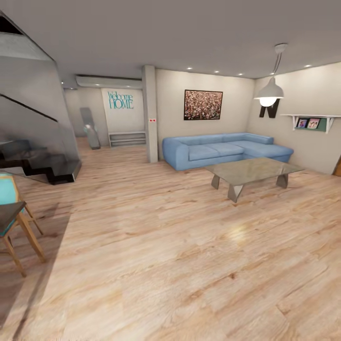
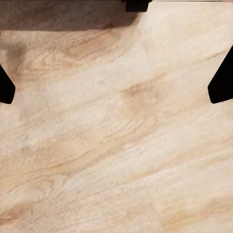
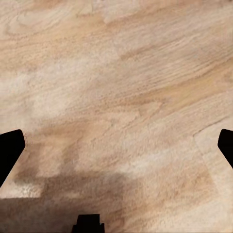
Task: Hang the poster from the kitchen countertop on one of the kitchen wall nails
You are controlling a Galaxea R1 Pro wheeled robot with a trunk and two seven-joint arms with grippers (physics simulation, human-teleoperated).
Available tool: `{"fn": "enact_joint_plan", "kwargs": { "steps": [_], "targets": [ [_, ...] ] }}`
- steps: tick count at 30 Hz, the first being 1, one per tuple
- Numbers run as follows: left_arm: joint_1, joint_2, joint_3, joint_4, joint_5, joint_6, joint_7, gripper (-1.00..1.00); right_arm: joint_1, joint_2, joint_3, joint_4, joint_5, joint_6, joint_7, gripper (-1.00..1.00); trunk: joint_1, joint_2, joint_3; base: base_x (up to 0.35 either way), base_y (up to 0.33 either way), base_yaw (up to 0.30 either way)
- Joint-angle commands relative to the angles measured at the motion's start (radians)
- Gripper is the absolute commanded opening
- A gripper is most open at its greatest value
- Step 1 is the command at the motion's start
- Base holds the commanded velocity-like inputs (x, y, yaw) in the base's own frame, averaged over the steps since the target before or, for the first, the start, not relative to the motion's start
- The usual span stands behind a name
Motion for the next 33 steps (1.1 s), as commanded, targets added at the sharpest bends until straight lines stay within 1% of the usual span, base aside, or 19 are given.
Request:
{"fn": "enact_joint_plan", "kwargs": {
  "steps": [1,33],
  "targets": [
    [0.0,0.0,0.002,-0.001,0.0,0.0,-0.001,1.0,0.0,0.0,0.0,0.001,0.0,-0.003,-0.001,1.0,0.0,0.0,-0.001,0.0,0.0,0.272],
    [0.0,0.0,0.002,0.0,-0.001,0.0,0.001,1.0,0.0,0.0,0.001,0.001,0.001,-0.004,-0.001,1.0,0.0,0.0,-0.001,0.0,0.0,0.282]
  ]
}}
